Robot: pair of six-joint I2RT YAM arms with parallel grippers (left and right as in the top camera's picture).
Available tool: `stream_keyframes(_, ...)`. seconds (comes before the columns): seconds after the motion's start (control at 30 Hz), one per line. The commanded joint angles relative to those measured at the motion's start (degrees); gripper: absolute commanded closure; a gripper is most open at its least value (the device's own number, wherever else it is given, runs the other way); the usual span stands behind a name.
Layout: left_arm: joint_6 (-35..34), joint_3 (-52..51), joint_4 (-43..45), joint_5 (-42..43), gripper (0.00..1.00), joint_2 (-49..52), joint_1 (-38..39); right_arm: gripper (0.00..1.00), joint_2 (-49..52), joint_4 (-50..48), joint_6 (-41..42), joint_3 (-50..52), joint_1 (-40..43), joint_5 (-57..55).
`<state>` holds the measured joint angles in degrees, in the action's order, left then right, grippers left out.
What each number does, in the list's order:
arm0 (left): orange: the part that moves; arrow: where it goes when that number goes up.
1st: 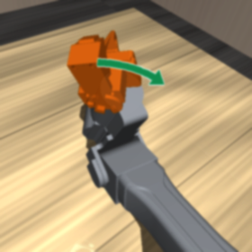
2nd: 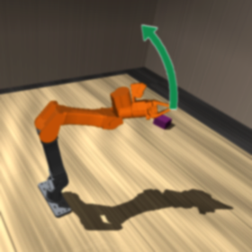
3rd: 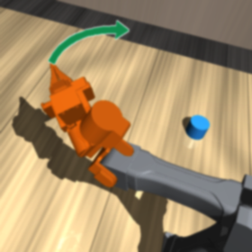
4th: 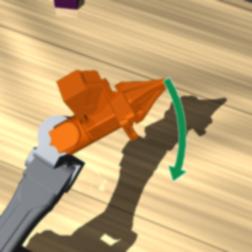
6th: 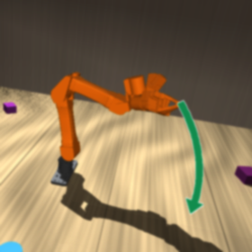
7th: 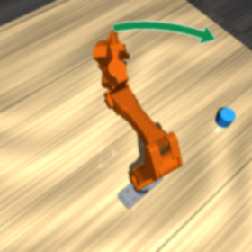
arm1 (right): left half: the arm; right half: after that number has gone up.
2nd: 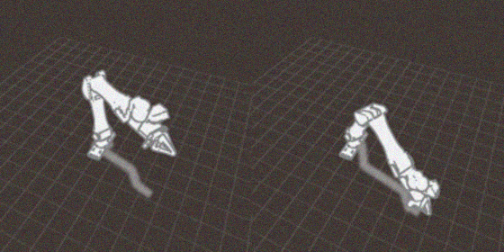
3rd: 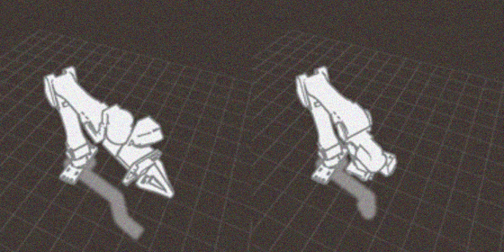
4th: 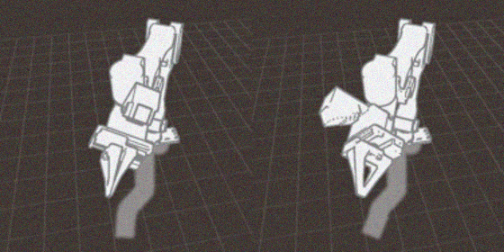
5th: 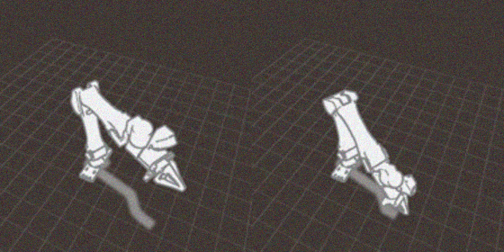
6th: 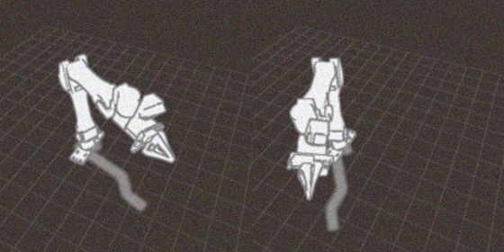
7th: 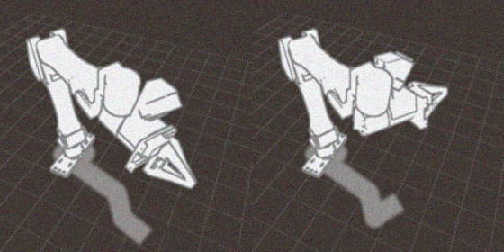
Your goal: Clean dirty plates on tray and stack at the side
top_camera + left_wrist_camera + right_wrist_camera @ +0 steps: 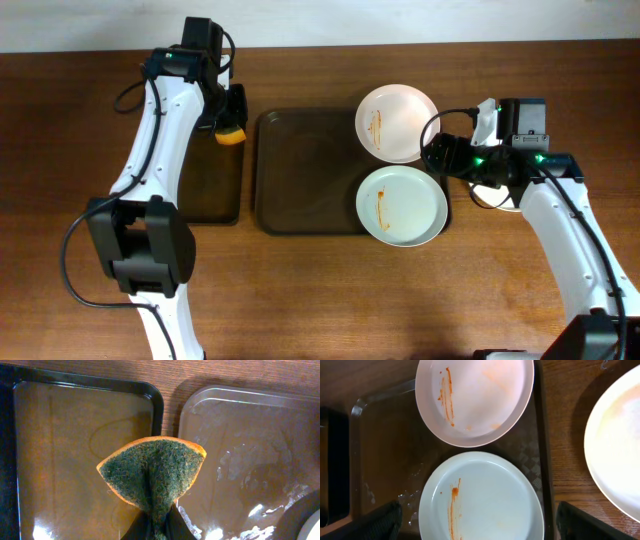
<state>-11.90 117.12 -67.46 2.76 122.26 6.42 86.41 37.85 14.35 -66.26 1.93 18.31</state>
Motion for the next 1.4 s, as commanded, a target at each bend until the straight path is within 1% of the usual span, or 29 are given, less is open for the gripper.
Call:
stream_keyframes(0.0, -0.9, 0.7, 0.3, 0.4, 1.00, -1.3, 0.2, 0.02, 0.2, 0.1, -0.6, -0.5, -0.4, -0.5)
stream_keyframes(1.37, -0.9, 0.7, -0.9, 0.4, 1.00, -1.3, 0.3, 0.02, 0.2, 0.1, -0.6, -0.5, -0.4, -0.5)
